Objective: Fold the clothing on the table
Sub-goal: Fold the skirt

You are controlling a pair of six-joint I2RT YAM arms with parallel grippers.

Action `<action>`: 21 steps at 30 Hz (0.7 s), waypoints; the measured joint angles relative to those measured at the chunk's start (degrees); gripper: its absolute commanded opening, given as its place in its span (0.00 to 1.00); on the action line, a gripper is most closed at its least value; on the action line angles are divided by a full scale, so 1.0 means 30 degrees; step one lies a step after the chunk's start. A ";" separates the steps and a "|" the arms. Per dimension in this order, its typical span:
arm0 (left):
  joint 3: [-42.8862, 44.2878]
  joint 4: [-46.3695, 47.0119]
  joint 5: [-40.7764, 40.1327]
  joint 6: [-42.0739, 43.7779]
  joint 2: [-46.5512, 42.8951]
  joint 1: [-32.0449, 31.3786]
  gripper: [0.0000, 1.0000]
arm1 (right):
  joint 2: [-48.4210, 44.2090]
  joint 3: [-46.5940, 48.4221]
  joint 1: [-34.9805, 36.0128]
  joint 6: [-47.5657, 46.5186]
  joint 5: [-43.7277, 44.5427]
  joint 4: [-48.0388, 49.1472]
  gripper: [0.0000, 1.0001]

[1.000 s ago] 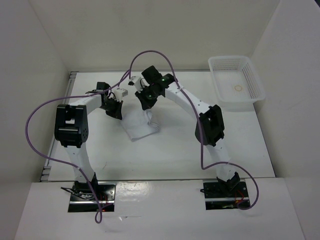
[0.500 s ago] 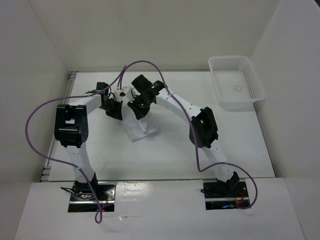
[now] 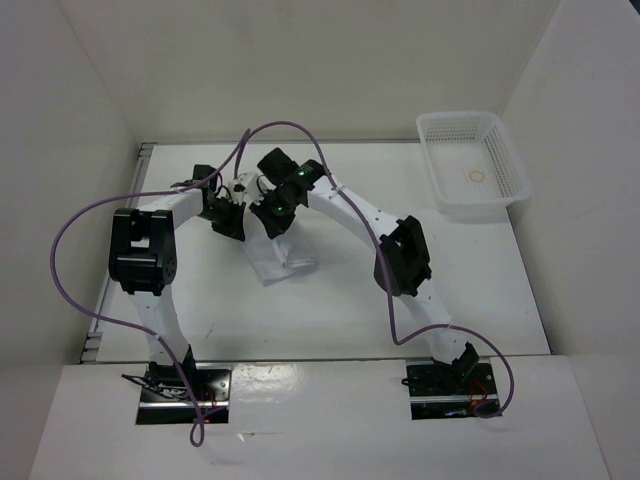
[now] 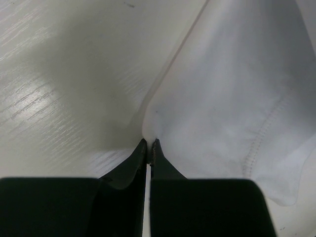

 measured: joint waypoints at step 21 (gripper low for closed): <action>-0.0007 -0.0073 0.0022 -0.0007 0.0000 0.0000 0.00 | 0.1668 0.2368 0.1304 -0.0146 -0.0029 -0.1115 0.06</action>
